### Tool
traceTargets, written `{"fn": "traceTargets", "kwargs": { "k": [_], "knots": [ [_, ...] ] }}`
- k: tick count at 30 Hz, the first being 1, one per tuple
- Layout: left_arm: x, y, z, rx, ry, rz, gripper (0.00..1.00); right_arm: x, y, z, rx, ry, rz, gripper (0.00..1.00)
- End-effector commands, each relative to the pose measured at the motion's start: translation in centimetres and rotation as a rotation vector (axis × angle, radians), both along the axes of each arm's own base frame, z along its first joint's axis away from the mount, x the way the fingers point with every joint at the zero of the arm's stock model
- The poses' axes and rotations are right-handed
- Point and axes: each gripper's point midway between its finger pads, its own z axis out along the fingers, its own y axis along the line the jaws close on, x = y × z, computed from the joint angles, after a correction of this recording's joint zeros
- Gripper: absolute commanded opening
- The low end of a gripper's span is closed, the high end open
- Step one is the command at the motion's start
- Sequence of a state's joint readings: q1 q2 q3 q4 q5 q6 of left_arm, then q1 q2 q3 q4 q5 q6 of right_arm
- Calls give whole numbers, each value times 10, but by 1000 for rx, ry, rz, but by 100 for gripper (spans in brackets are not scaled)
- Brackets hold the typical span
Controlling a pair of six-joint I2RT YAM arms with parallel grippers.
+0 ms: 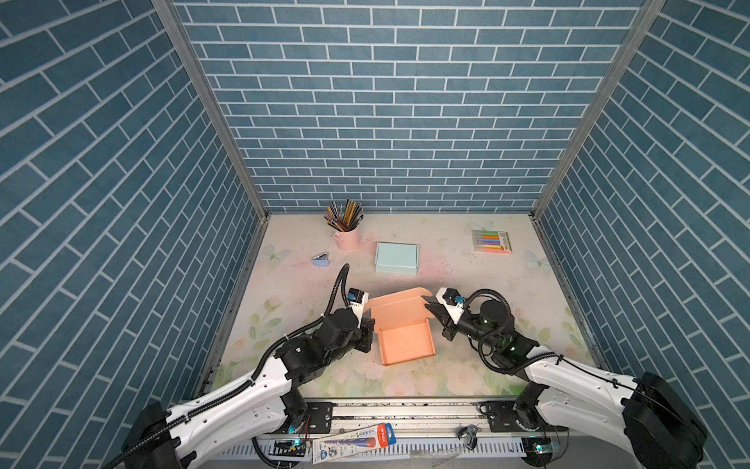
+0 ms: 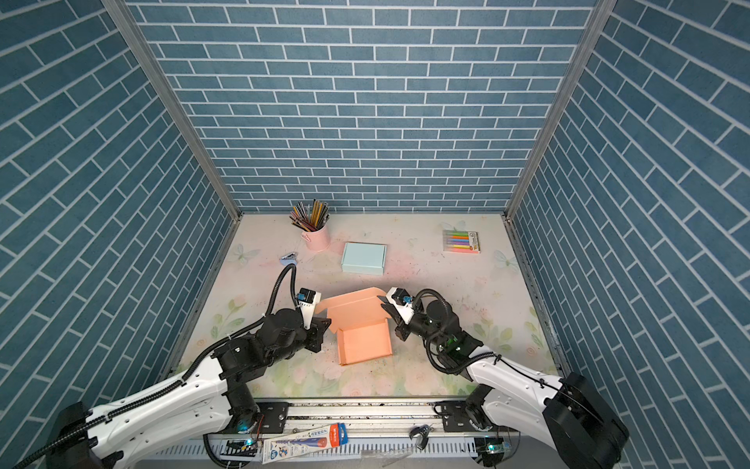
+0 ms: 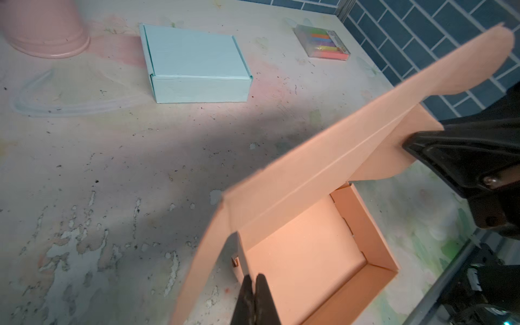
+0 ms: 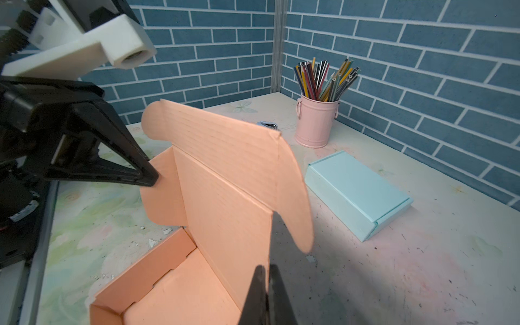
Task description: Fold the paper box
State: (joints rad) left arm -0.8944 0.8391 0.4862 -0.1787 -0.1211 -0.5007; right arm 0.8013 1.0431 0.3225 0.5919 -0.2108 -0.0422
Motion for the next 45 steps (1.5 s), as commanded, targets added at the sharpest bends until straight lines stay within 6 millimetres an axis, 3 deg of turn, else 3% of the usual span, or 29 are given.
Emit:
{"fn": "traceTargets", "kwargs": {
  "k": [1,5,11,16,30,45],
  "knots": [
    [19,-6,30,-22,-114,30,0,11,0,-8,-1,52,-96,12],
    [28,-7,26,5,-137,48,0,17,6,-12,-2,99,-125,16],
    [35,-9,19,22,-168,50,0,21,16,-10,22,123,-126,16],
    [35,-10,10,7,-215,32,0,22,23,-20,9,153,-122,15],
    [19,-8,-26,6,-266,21,0,-1,27,-37,-54,138,-119,17],
    [-3,-7,-58,100,-283,34,0,-20,9,-48,-82,113,-147,16]
  ]
}}
